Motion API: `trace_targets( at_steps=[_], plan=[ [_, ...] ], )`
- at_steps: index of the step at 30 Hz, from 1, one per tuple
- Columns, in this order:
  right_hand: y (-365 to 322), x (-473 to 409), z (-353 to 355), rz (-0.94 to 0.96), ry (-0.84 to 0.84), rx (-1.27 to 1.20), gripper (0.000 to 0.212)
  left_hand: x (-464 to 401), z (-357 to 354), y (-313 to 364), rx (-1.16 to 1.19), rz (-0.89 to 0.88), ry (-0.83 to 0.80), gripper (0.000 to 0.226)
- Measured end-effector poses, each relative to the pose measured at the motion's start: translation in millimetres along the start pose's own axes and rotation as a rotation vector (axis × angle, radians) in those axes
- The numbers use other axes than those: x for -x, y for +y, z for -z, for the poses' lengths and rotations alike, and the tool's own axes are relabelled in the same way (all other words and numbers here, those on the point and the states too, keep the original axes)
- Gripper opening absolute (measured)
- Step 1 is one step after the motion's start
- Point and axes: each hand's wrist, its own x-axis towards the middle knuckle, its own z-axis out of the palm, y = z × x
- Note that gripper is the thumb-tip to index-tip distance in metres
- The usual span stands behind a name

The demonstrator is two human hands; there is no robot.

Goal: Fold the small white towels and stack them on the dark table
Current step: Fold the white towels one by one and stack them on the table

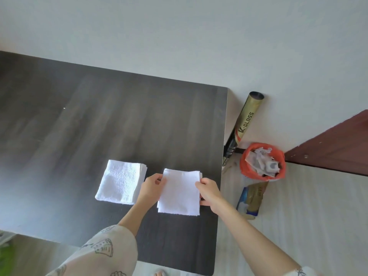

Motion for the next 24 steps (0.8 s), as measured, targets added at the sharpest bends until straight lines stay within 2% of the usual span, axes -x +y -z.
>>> trace_targets(
  at_steps=[6,15,21,24],
  plan=[
    [1.8,-8.2,-4.8,-0.002,0.035,0.135,0.017,-8.3,-1.6,-5.3,-0.056,-0.016,0.007,0.020],
    [5.8,-6.0,-13.3,0.086,0.182,0.350,0.018,-17.5,-2.7,-10.7,-0.044,-0.079,0.007,0.025],
    [5.2,4.5,-16.3,0.172,0.280,0.356,0.027,-24.2,6.6,-12.2,-0.027,-0.140,-0.029,0.021],
    [4.4,22.2,-13.9,0.183,0.350,0.299,0.034,-19.3,18.3,-1.2,-0.088,-0.235,0.021,0.024]
  ],
)
